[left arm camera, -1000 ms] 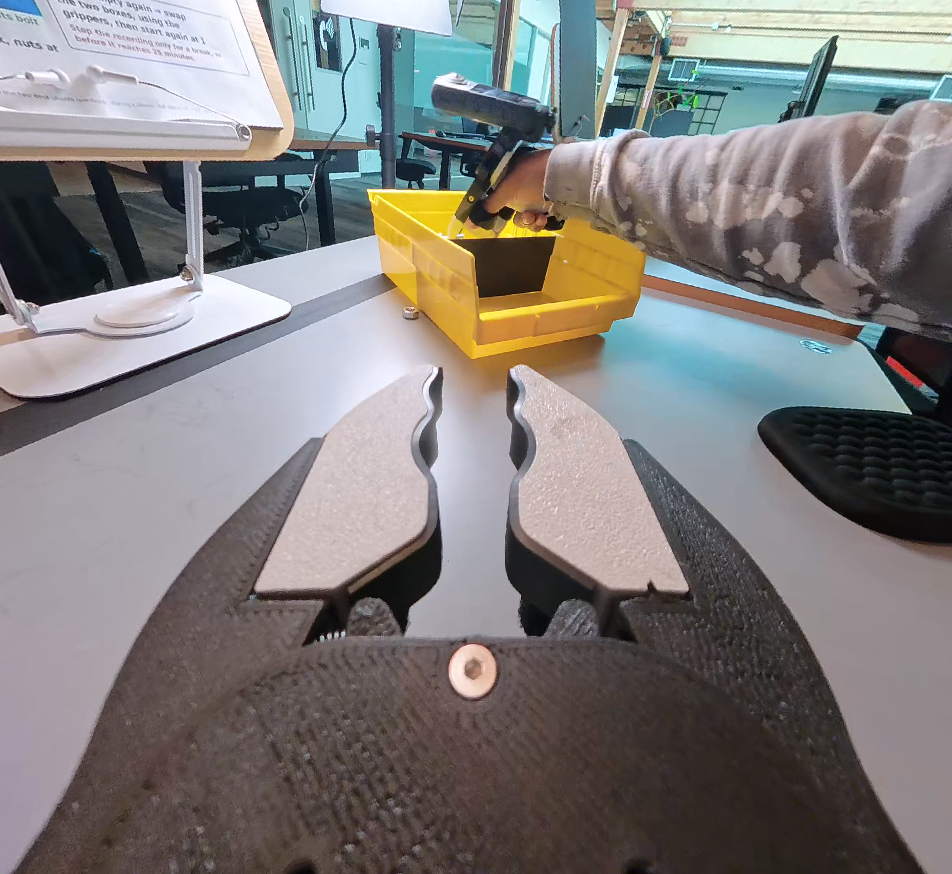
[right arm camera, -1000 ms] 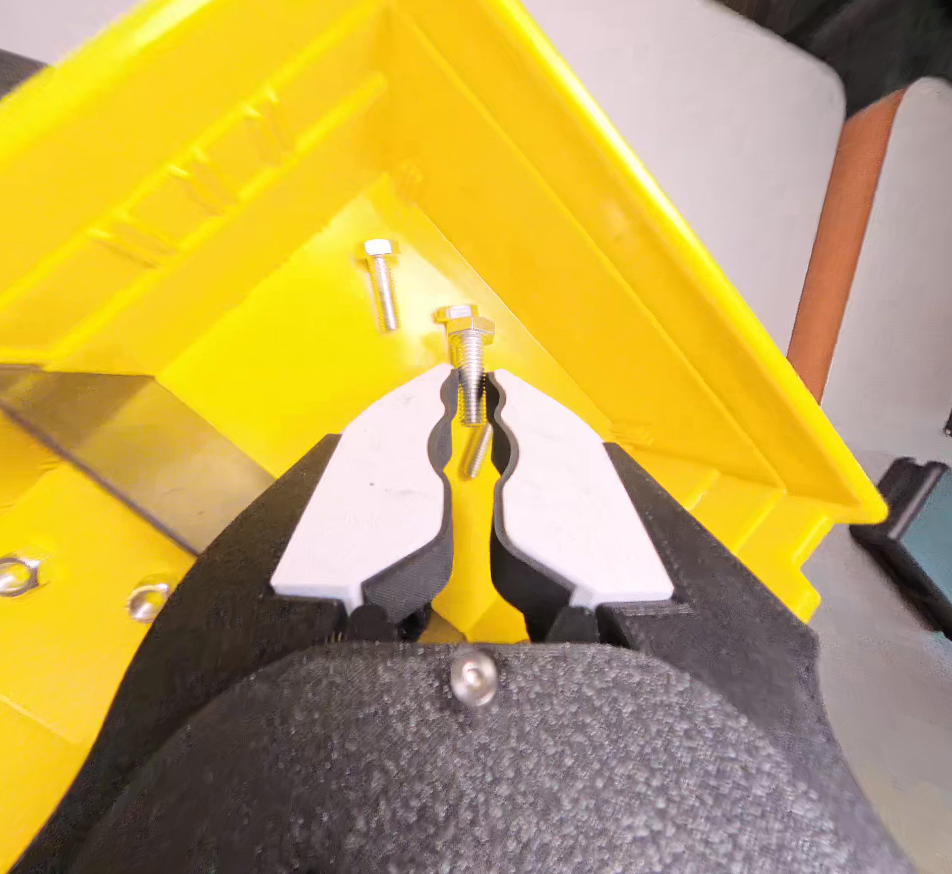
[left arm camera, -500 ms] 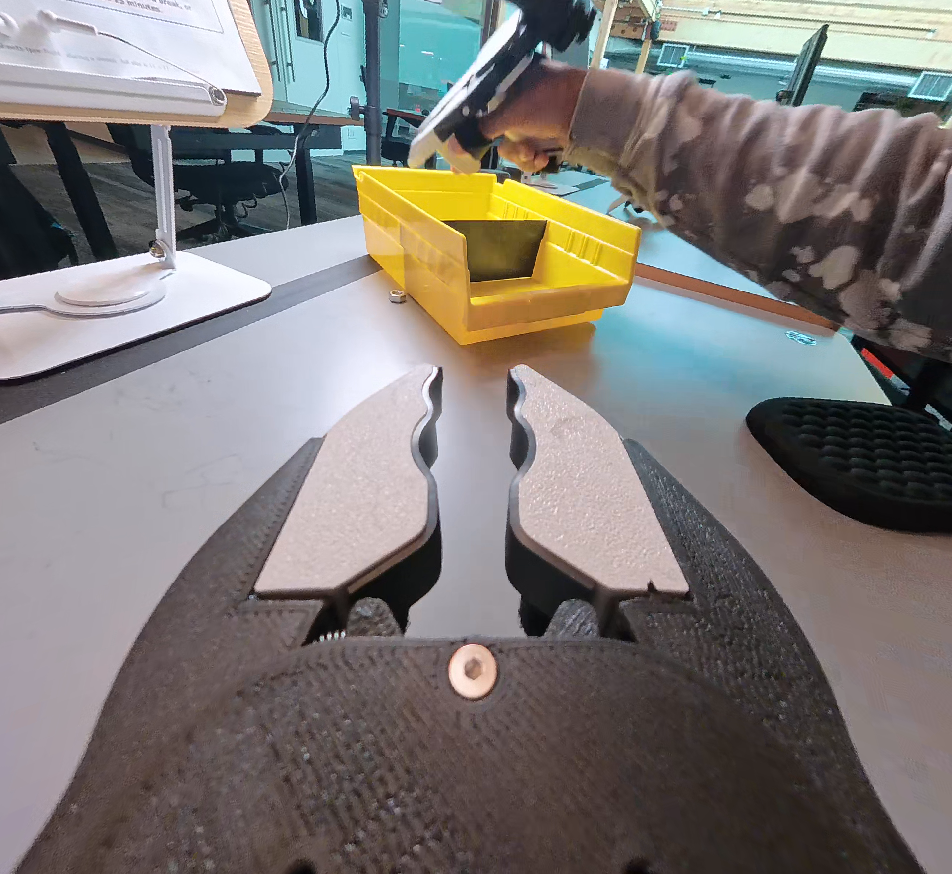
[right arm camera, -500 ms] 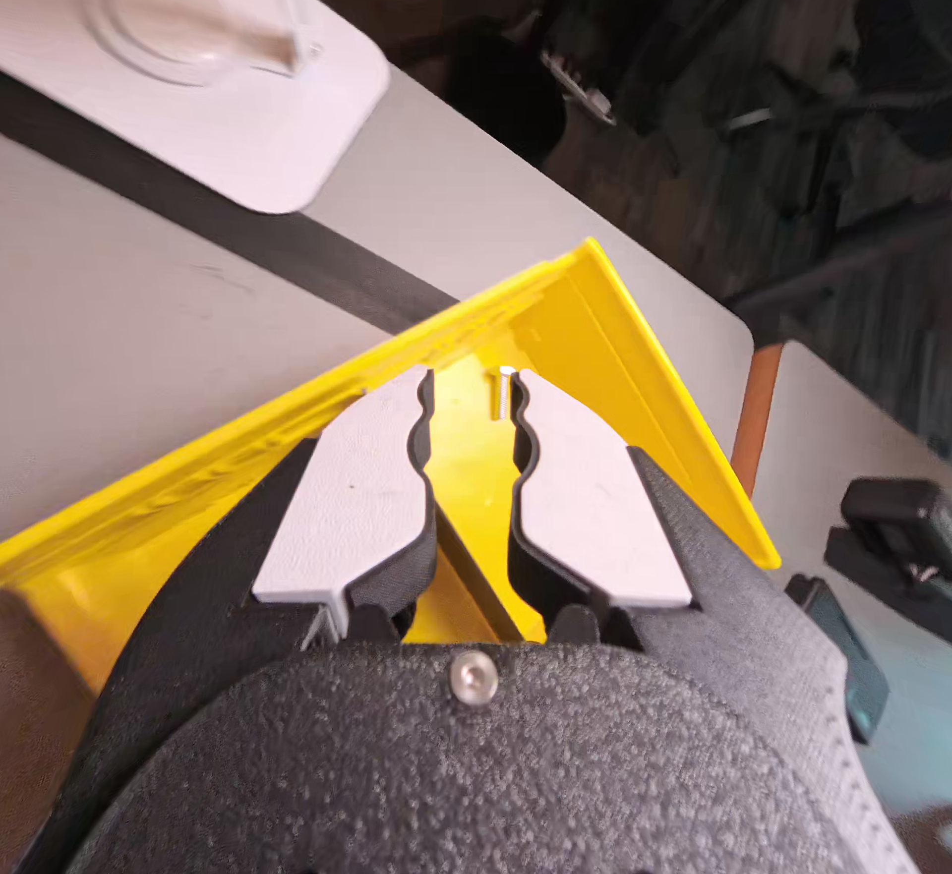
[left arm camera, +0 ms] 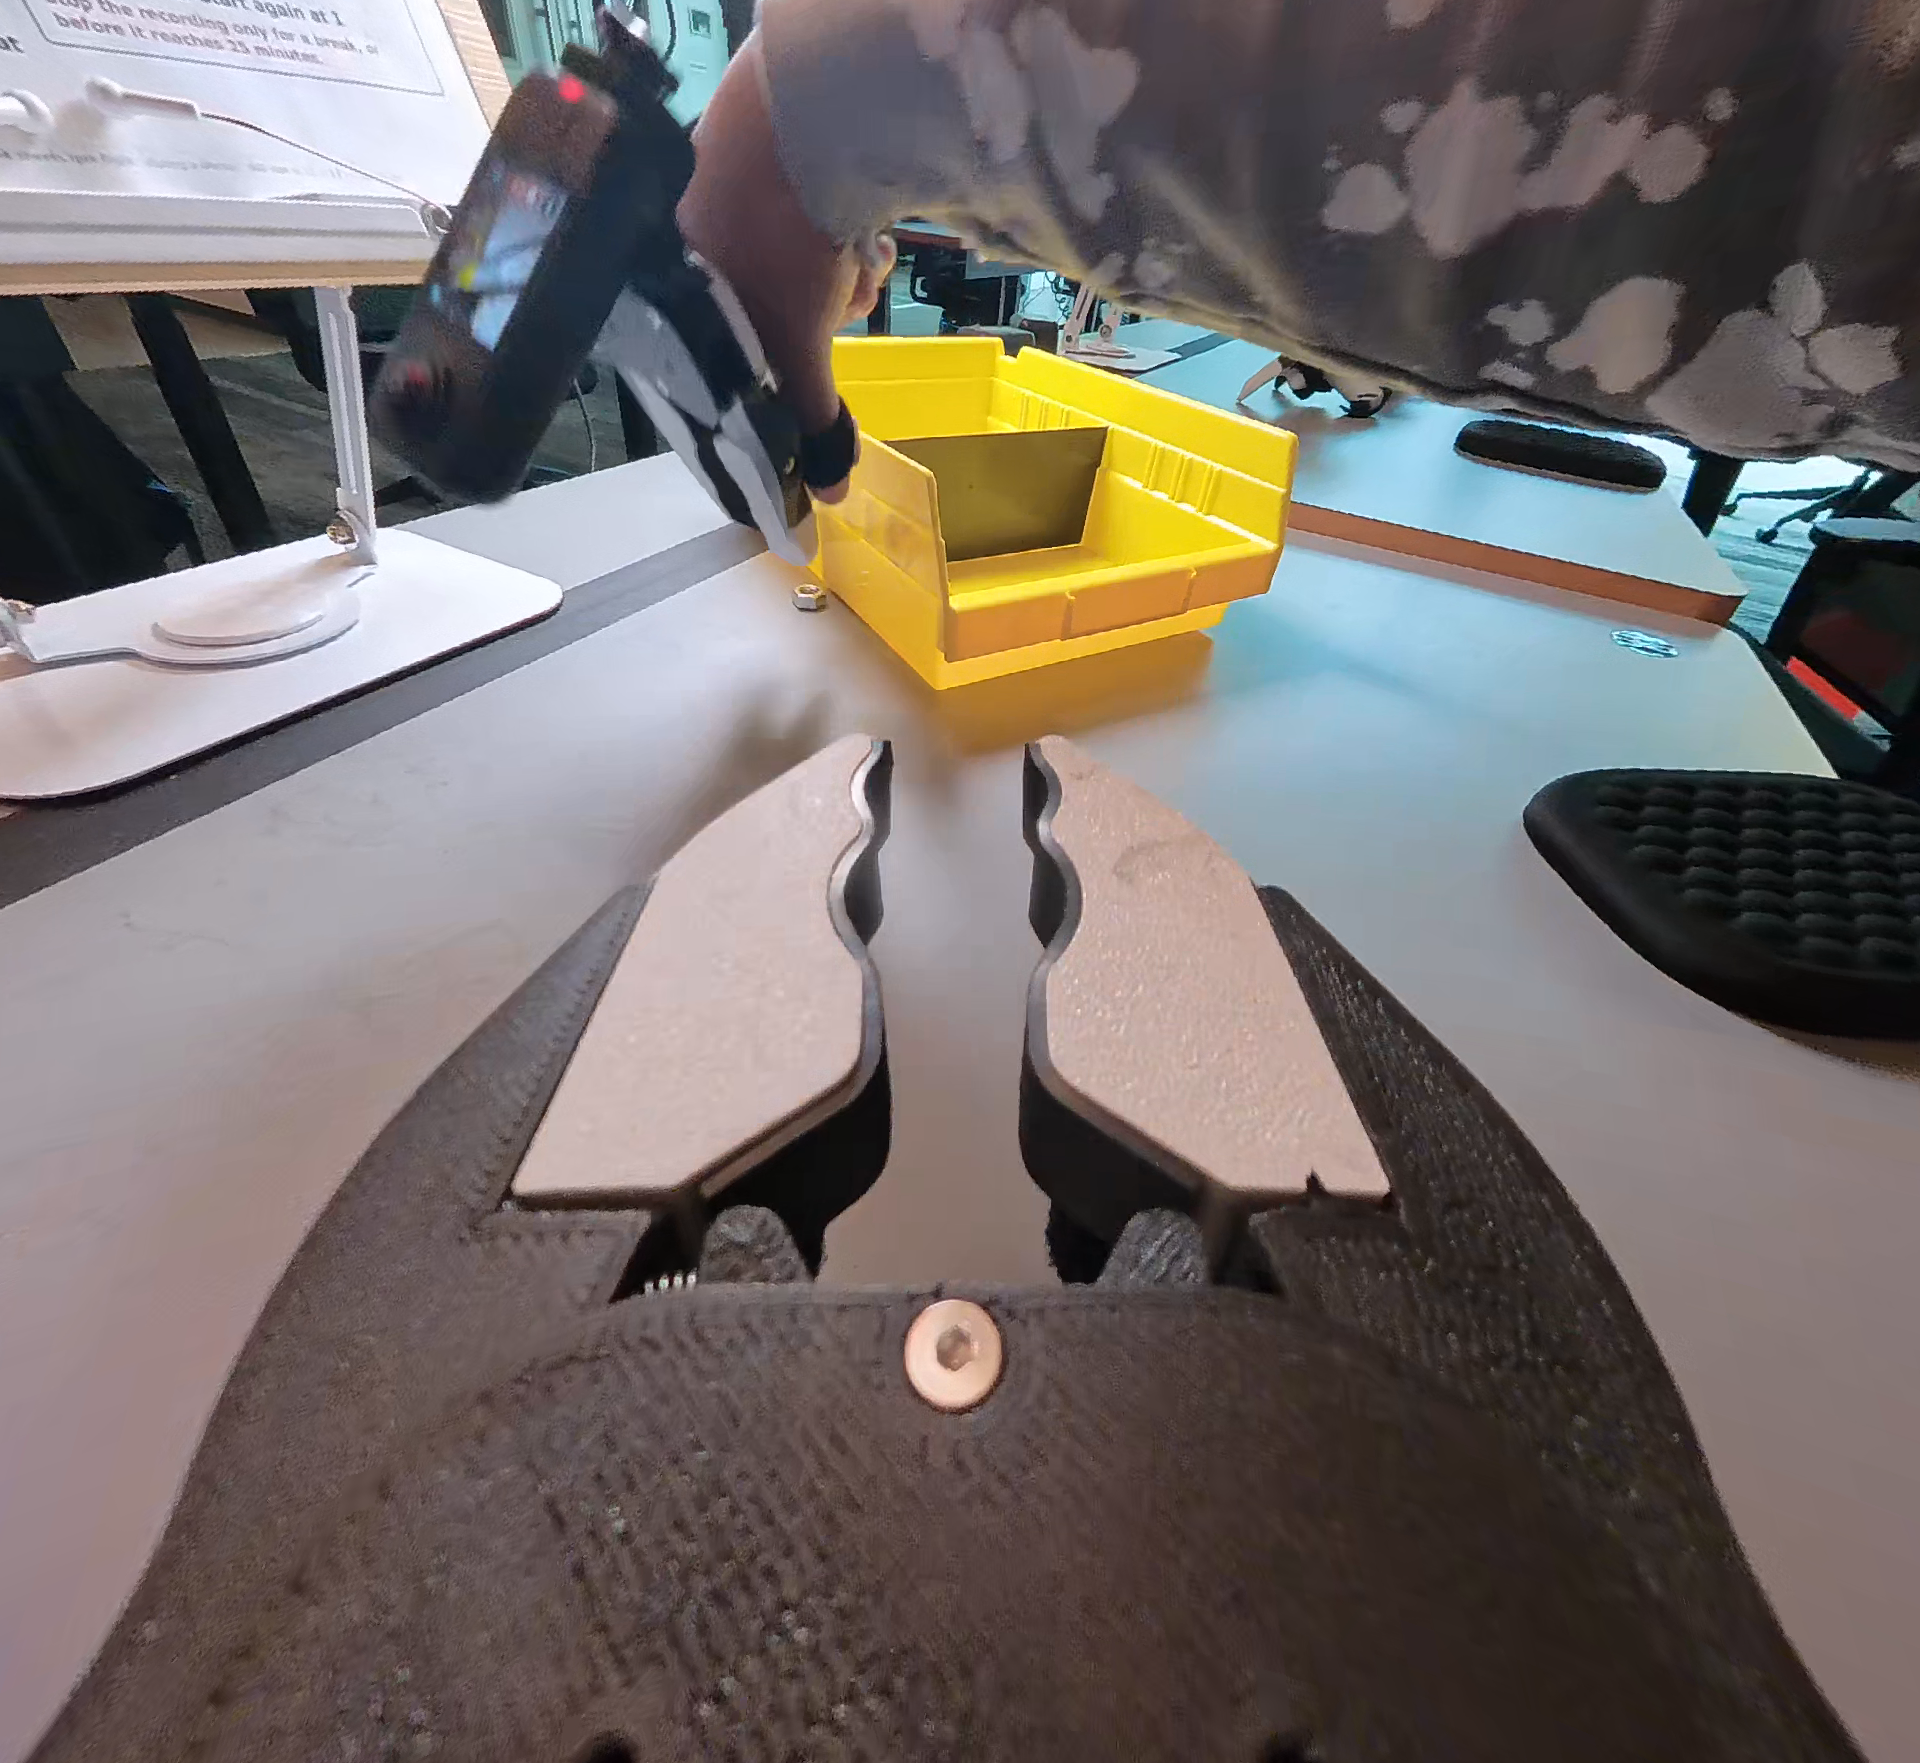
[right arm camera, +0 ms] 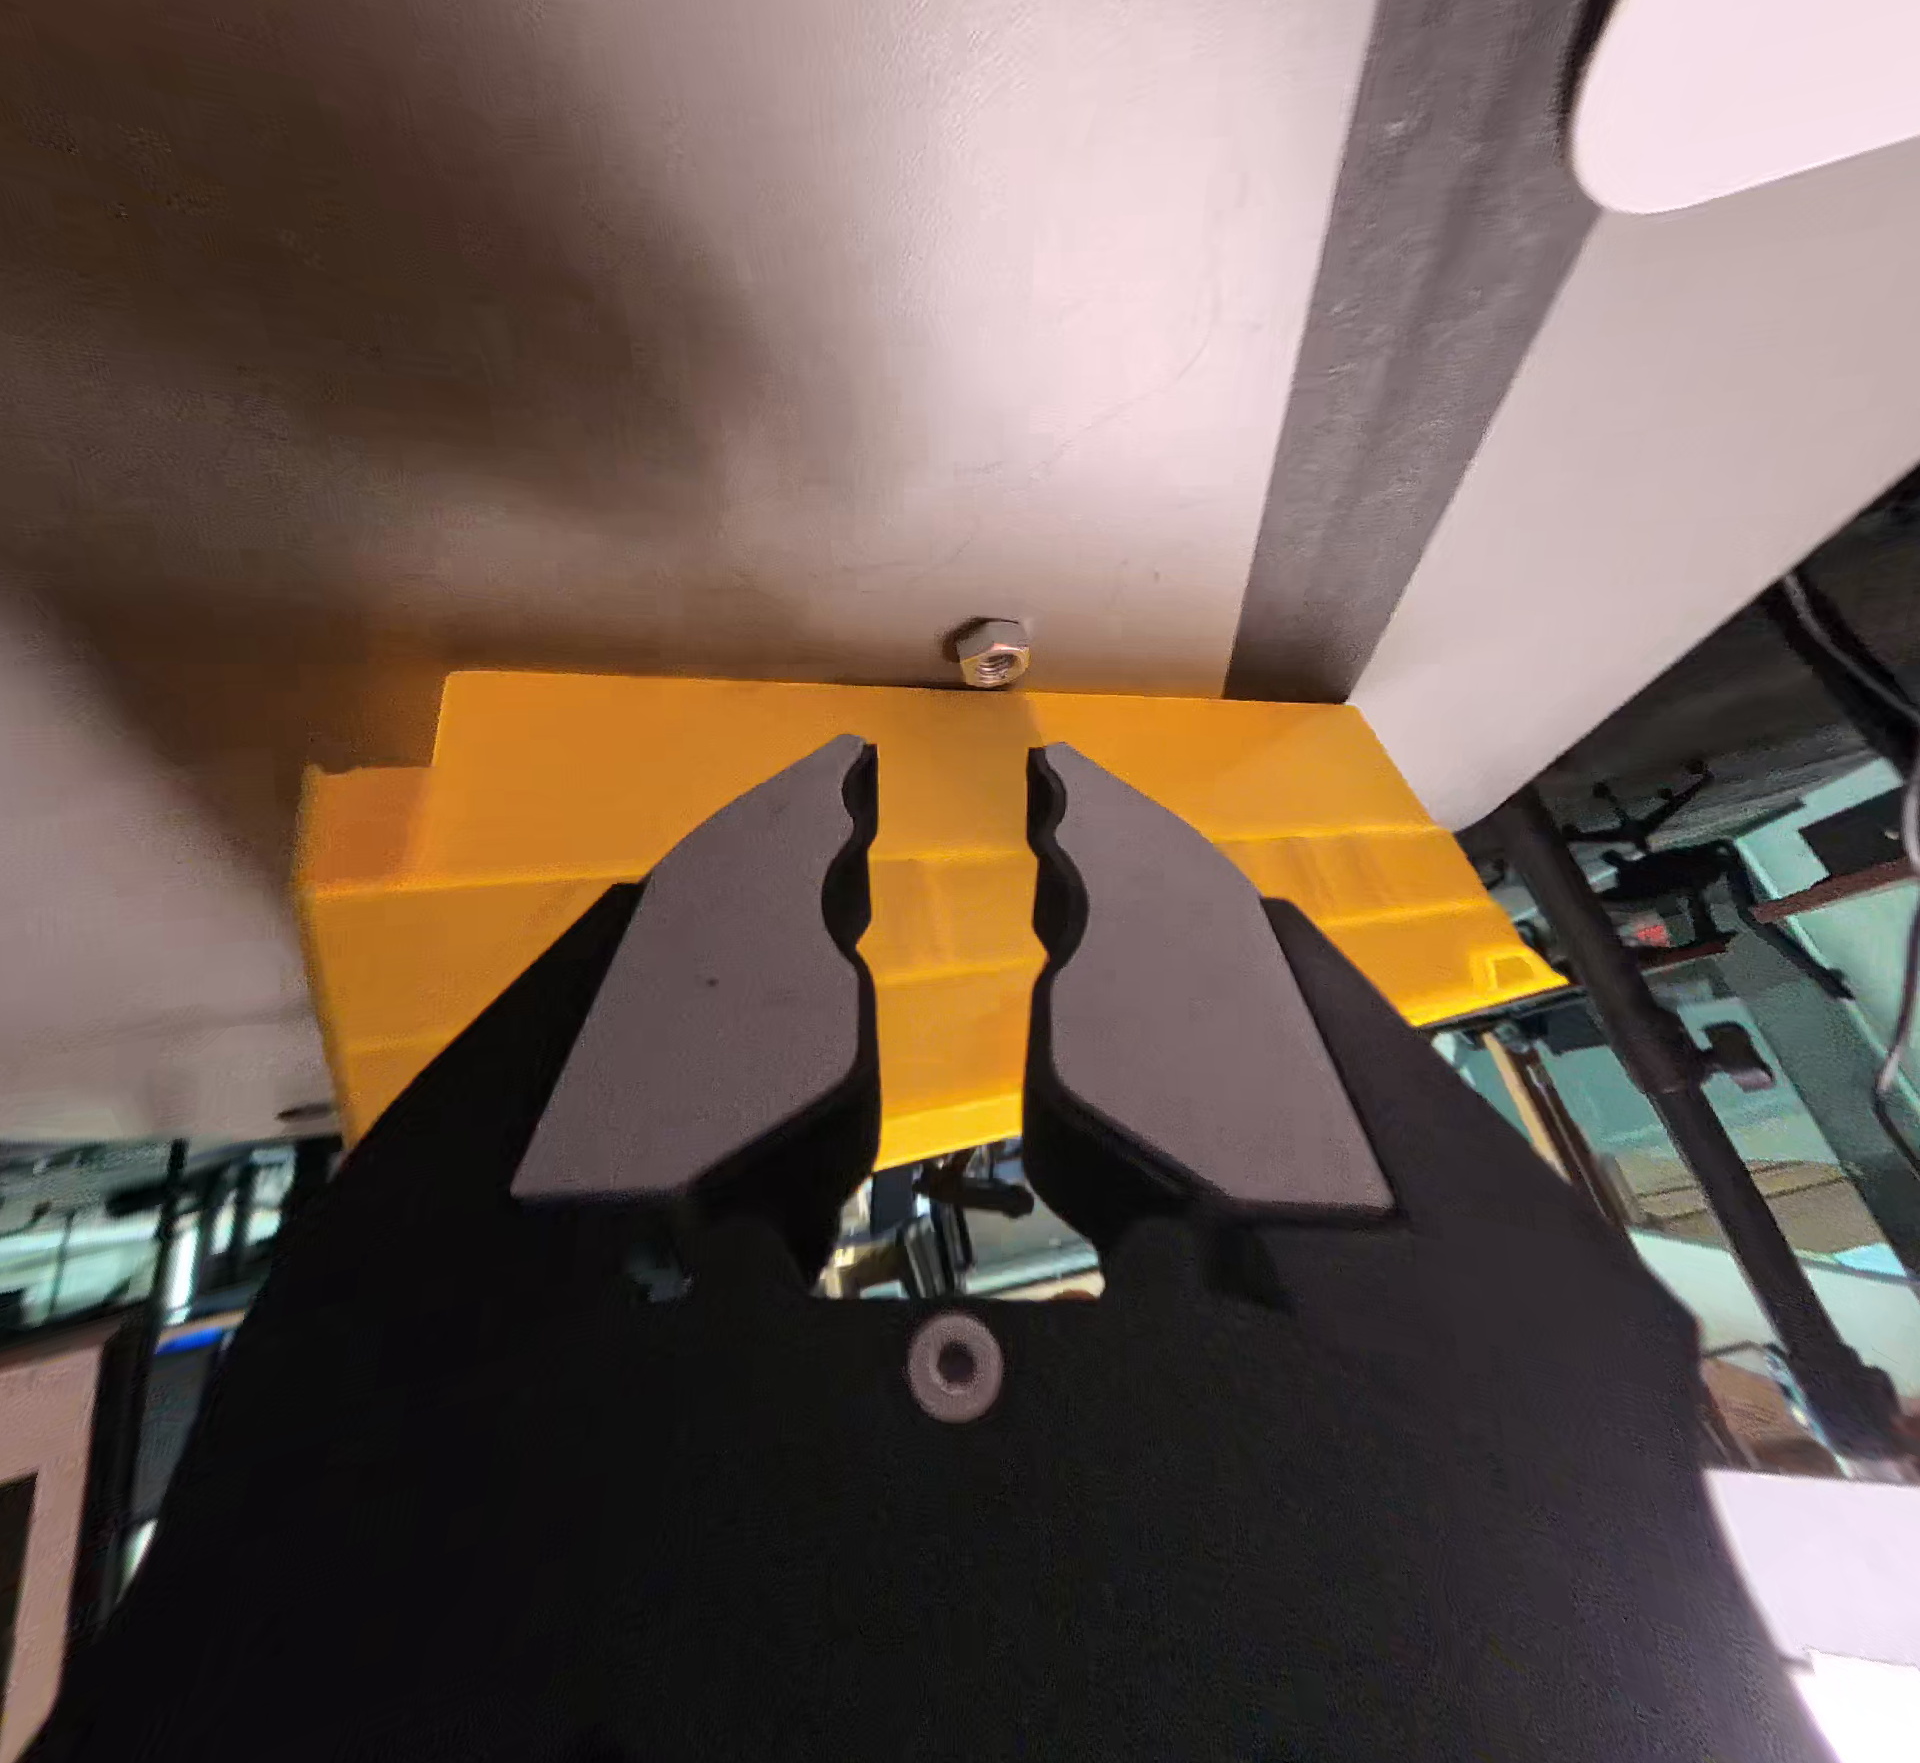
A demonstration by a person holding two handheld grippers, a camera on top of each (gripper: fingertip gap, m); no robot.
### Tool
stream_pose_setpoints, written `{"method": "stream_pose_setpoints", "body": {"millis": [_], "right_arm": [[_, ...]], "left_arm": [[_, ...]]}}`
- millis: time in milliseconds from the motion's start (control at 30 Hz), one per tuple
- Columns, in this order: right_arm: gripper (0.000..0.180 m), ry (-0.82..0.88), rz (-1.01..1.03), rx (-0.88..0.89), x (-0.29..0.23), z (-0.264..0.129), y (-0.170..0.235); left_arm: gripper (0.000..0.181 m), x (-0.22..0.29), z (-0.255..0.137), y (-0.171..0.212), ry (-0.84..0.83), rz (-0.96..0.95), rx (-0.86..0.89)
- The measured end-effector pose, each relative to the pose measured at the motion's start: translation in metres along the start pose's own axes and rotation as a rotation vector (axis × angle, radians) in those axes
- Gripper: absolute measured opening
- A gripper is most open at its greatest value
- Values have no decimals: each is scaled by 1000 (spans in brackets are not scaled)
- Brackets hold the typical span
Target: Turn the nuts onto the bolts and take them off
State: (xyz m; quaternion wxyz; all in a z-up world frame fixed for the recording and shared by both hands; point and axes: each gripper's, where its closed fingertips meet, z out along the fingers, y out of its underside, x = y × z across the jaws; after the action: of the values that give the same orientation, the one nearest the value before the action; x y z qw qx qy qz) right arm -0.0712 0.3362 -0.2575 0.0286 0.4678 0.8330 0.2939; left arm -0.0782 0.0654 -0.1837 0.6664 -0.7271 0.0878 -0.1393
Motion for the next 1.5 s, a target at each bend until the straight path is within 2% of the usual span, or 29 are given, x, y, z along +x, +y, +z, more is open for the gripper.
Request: {"method": "stream_pose_setpoints", "body": {"millis": [133, 300, 533, 567, 700, 800, 933, 1167, 1300, 1500], "right_arm": [[28, -67, -46, -169, -1, 29, 6], [28, -106, -48, -228, 4, 46, 6], [23, -126, -82, -282, 3, 59, 7], [17, -135, -84, -276, 2, 60, 7], [17, -105, -101, -229, 4, 57, 4], [17, -38, -108, -114, 5, 40, -9], [17, 95, -99, 110, -2, -5, -32], [17, 268, 0, 526, -43, -84, -58], [17, 311, 115, 774, -62, -118, -59], [17, 318, 320, 1070, -81, -149, -48]], "left_arm": [[25, 2, 2, -2, 19, 0, 2], [24, -1, 2, -3, 25, -6, 7], [25, -4, 2, -2, 24, -23, 10], [25, -4, 2, -2, 25, -25, 10], [25, -5, 2, -1, 22, -27, 8], [25, -5, 2, -2, 21, -24, 8], [25, -5, 2, -1, 19, -20, 6], [25, -3, 2, 0, 12, -2, 0], [25, -2, 3, 4, 8, 11, -11], [25, 0, 5, 8, 7, 24, -25]]}}
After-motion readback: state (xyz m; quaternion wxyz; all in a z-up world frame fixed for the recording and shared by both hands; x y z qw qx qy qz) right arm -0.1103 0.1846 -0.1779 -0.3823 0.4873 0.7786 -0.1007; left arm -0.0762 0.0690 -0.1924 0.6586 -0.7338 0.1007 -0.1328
